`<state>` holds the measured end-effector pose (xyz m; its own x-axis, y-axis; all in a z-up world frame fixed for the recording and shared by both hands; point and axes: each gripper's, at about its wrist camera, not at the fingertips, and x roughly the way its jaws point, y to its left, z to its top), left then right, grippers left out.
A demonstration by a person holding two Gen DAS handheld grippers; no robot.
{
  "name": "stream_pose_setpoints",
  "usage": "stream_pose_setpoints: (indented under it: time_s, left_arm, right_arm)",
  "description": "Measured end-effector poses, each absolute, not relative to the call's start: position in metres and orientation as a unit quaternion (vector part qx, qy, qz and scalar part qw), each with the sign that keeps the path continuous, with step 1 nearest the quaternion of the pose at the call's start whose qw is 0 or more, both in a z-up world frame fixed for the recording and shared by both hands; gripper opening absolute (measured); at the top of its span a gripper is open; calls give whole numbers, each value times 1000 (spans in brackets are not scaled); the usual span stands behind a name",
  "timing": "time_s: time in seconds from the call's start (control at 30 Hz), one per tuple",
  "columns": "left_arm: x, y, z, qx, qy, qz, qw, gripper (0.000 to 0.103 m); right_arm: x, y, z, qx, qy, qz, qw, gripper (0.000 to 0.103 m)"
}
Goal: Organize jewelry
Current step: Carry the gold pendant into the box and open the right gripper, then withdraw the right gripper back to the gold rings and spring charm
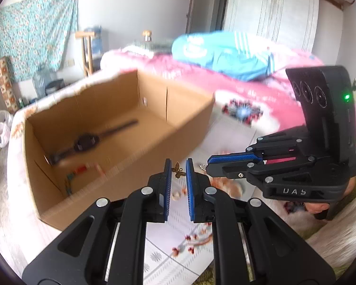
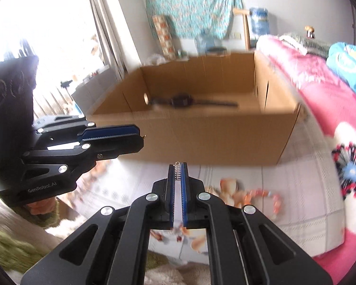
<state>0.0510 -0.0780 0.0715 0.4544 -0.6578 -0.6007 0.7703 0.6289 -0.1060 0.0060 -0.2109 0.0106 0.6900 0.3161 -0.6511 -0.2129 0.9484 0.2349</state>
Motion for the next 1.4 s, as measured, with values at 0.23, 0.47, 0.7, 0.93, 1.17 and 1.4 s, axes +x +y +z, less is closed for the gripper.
stream_pose_setpoints:
  time_s: [0.23,0.47,0.7,0.93,1.17,1.4]
  left_arm:
    - [97,-77,112,79,306,-390,865,11]
    - [206,-96,86,35,466,-386,795,11]
    - [269,-116,34,15,570,-362,737,11]
    - [288,-120,25,-17,589,-346,730,21]
    - [284,-120,41,4,568,-343,748,28]
    - [258,-107,84,17,501,-351,791,50]
  right_arm:
    - [30,-218,53,63,302,145,940,5]
    - [108,-222,45,87,372,173,908,5]
    - [166,-224,26,97,453,172,869,5]
    - [174,-237,29,121,453,170,867,7]
    - [160,-256,42,151,425,163,878,8]
    - [133,-261,62,160,373,147,902,33]
